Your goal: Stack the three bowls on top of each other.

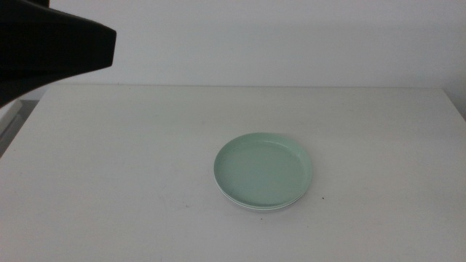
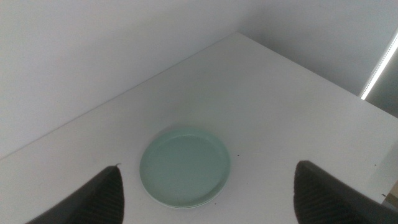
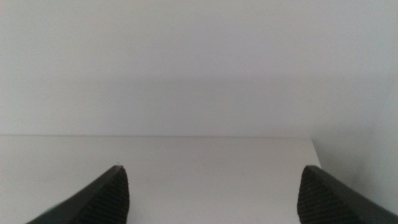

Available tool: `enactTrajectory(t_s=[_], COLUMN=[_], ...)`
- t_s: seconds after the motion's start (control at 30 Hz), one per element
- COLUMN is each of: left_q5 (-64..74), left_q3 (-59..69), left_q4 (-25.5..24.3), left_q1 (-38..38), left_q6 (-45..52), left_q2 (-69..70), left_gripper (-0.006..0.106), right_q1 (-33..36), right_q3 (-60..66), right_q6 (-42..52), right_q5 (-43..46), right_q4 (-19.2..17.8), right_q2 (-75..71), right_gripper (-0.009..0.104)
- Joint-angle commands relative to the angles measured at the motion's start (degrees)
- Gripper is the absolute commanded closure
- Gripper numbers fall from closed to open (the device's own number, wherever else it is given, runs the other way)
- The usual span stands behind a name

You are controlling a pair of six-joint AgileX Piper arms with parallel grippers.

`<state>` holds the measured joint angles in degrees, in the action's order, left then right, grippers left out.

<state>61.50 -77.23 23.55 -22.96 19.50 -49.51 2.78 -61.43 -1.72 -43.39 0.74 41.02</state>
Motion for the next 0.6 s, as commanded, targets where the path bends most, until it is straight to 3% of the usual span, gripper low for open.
enactTrajectory(t_s=[0.0, 0.4, 0.43, 0.57], left_q5=[-0.55, -0.55, -1.85, -11.58], left_q3=[0.03, 0.03, 0.03, 4.63], left_q4=[0.44, -0.05, -4.06, -10.61], left_q1=[-0.02, -0.02, 0.12, 3.18], left_q6=[-0.01, -0.01, -0.13, -10.8], left_q2=[0.18, 0.18, 0.18, 2.79], left_gripper=[0.007, 0.007, 0.007, 0.007], right_q1=[-0.51, -0.51, -0.51, -0.51], right_q3=[0.63, 0.63, 0.63, 0.63], right_q6=[0.95, -1.64, -1.64, -1.62], right_q5=[1.8, 1.57, 1.57, 1.57], right_q4=[0.36, 1.3, 1.3, 1.16], right_q2=[-0.25, -0.14, -0.14, -0.14], right_gripper=[0.002, 0.002, 0.002, 0.002])
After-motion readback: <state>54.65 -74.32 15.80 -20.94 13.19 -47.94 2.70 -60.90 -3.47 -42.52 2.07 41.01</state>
